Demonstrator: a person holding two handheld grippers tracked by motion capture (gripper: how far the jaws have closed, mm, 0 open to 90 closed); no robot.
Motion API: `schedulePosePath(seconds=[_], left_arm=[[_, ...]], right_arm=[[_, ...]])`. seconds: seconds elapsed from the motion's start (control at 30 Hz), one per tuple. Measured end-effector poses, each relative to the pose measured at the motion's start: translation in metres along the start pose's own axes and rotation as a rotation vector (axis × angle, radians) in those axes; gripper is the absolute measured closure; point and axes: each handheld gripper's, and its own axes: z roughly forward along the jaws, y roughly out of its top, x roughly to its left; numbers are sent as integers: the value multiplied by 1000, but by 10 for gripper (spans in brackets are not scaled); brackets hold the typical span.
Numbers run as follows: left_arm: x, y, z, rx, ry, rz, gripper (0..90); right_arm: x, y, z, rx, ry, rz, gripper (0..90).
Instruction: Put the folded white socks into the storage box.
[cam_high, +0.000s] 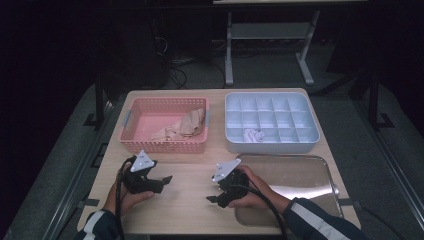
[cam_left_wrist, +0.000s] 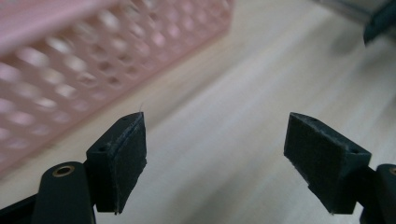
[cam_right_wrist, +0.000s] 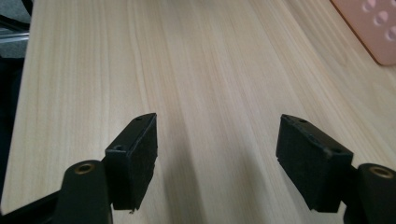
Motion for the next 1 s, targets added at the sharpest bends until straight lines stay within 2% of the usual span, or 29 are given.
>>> schedulePosePath(seconds=[0.07, 0.23, 0.27, 0.33, 0.37, 0.4, 0.47, 0.57, 0.67, 0.73, 0.93, 1.0], left_arm=[[6, 7, -8, -29, 8, -20, 202], [24, 28, -15, -47, 62, -21, 202], [28, 33, -16, -47, 74, -20, 202], [37, 43, -16, -53, 80, -25, 203], [42, 48, -15, -56, 84, -27, 203], [46, 53, -14, -44, 95, -17, 203], [52, 63, -12, -40, 114, 1, 203], [62, 76, -5, -6, 118, 28, 202], [71, 88, 4, 21, 100, 27, 212], [76, 95, 11, 55, 84, 41, 212], [86, 109, 42, 173, 44, 82, 226], [89, 113, 52, 184, 24, 76, 230]], right_arm=[[2, -2, -3, -1, -13, 1, 290], [3, -6, -12, -3, -15, 8, 291], [3, -8, -12, -2, -19, -13, 292], [4, -10, -13, 11, -20, -13, 296], [4, -11, -13, 11, -19, -28, 295], [3, -12, -13, 13, -20, -51, 296], [3, -12, -13, 13, -19, -49, 300], [4, -12, -12, 15, -13, -56, 308], [6, -13, -12, 21, -9, -58, 310], [7, -13, -12, 19, -9, -67, 312], [7, -13, -14, 18, -2, -53, 314], [7, -14, -15, 17, -3, -58, 314]])
